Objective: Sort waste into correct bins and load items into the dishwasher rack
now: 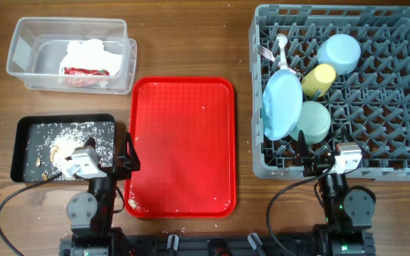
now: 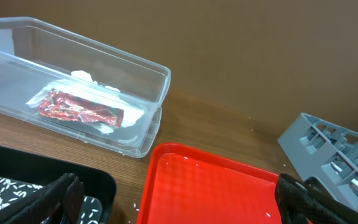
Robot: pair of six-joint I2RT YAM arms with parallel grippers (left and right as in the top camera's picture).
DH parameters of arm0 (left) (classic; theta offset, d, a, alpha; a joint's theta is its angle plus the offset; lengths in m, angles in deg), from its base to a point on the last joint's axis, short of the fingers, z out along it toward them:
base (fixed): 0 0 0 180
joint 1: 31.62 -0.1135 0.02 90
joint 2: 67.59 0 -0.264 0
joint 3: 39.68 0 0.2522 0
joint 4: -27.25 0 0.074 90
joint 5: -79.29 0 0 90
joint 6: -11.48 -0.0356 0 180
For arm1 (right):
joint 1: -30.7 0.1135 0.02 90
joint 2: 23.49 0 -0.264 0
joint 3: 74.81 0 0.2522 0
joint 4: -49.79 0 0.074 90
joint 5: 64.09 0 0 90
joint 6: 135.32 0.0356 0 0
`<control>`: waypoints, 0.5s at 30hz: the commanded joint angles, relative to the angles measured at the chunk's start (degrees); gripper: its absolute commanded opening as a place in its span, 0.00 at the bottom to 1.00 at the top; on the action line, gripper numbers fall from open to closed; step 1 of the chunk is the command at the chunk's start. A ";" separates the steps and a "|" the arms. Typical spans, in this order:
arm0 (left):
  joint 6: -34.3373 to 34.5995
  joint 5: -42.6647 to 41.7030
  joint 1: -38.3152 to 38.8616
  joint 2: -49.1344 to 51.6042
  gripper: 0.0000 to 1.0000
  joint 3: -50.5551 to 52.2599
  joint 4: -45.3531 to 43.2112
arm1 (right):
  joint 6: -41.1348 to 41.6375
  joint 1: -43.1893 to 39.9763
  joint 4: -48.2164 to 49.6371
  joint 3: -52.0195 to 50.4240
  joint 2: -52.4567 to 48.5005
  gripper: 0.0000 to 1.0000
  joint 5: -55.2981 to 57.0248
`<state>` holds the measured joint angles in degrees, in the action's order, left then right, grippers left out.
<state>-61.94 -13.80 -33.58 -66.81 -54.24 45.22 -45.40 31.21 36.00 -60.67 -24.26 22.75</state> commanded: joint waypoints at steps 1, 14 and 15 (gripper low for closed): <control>-1.22 1.22 0.35 -0.63 1.00 0.46 0.07 | 0.66 0.28 0.11 -0.09 0.57 1.00 0.00; -1.16 0.11 0.35 -0.61 1.00 0.46 0.02 | 0.66 0.28 0.11 -0.09 0.57 1.00 0.00; -1.18 0.15 0.35 -0.61 1.00 0.46 0.02 | 0.63 0.28 0.11 -0.09 0.57 1.00 0.00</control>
<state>-61.94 -13.61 -33.58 -66.81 -54.24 45.22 -45.40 31.21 36.00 -60.67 -24.26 22.75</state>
